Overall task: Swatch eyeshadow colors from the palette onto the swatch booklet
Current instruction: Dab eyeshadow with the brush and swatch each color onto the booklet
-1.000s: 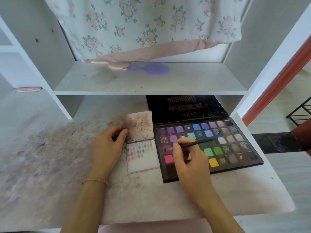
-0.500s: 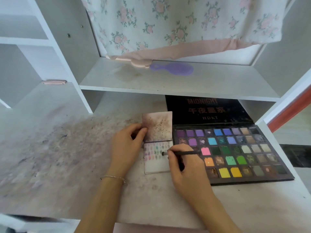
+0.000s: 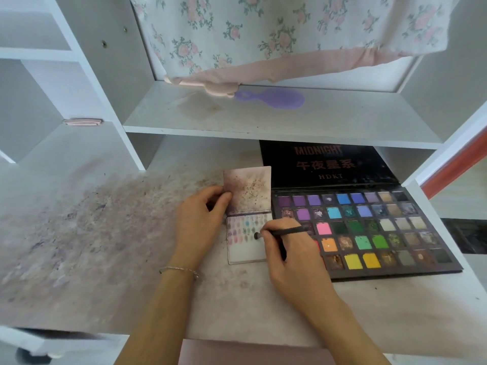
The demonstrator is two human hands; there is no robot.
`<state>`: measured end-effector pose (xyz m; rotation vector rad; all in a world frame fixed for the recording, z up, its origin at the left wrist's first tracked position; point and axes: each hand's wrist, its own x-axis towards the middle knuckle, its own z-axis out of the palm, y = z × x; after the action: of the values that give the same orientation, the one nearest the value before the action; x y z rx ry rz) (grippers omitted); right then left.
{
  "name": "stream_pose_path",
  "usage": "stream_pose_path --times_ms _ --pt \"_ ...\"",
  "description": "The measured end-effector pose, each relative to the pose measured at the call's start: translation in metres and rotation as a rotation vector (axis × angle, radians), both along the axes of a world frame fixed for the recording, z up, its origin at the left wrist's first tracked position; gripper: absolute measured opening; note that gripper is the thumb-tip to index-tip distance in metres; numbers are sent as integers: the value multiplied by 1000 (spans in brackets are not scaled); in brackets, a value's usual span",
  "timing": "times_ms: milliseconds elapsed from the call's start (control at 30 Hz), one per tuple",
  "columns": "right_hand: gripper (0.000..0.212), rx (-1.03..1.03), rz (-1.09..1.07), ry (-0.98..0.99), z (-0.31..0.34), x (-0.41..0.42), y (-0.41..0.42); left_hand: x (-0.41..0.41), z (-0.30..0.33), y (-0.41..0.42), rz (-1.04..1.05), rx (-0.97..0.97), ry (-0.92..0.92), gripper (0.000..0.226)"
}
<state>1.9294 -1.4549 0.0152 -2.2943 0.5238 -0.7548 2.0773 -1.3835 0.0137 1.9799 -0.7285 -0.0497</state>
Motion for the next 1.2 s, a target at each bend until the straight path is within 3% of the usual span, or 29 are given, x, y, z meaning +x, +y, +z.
stream_pose_path --times_ms 800,1000,1200 --pt "14 53 28 -25 0 -2 -2 0 0 0 1 -9 13 12" --pt "10 161 -41 -212 8 -14 -7 0 1 1 -7 10 12 13" --pt "15 185 -193 -238 14 -53 -30 -1 4 0 6 55 25 21"
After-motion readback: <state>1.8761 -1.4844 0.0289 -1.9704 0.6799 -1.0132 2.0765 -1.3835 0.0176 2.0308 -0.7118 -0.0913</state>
